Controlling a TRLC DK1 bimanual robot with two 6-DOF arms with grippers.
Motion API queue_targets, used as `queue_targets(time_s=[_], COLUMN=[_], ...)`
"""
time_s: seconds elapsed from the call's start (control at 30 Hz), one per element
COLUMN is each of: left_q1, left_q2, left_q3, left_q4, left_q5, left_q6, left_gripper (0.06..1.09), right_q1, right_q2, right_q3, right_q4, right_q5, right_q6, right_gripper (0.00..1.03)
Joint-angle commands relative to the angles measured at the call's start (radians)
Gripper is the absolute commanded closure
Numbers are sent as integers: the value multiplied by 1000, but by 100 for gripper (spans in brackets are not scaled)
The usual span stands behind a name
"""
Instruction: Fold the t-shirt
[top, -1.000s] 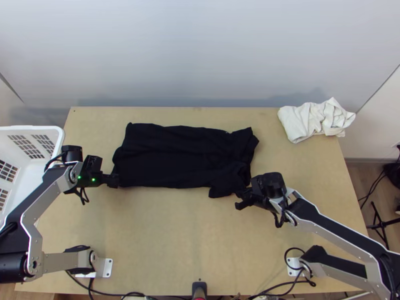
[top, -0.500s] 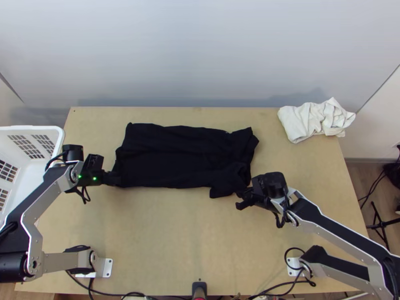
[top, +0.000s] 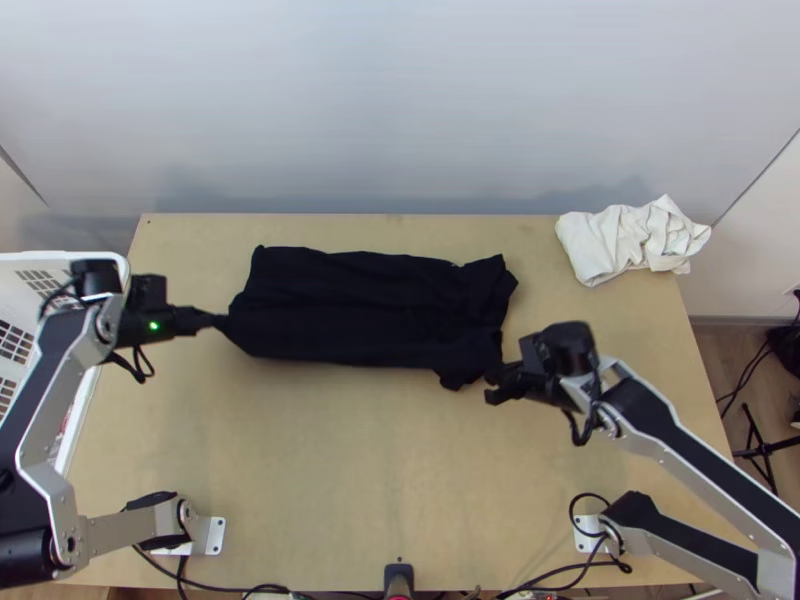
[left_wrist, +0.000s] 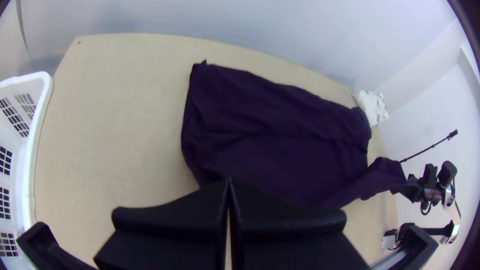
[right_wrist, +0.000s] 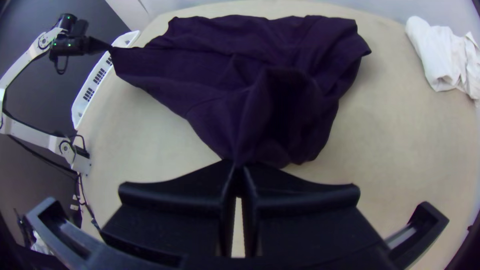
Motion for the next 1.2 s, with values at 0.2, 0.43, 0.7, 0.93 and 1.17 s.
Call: queue_targets(time_s=[0.2, 0.43, 0.7, 0.93, 1.17], left_q1=[3, 13, -17, -25, -53], left_q2=[-24, 108, 250, 370, 442], left_q3=[281, 335, 336, 336, 387], left_q4=[-90, -19, 0, 89, 132], left_q5=[32, 9, -8, -86, -125], left_q6=[-184, -290, -272, -270, -272], left_gripper=[105, 105, 105, 105, 105], right_q1=[-118, -197, -210, -236, -288], right_q2=[-18, 20, 188, 294, 378], right_q3=[390, 387, 364, 310, 282], right_q4=[-257, -23, 95, 226, 299], right_q5=[-144, -144, -144, -144, -143], right_q6=[-3, 12, -25, -39, -94], right_gripper=[100, 100, 100, 100, 100])
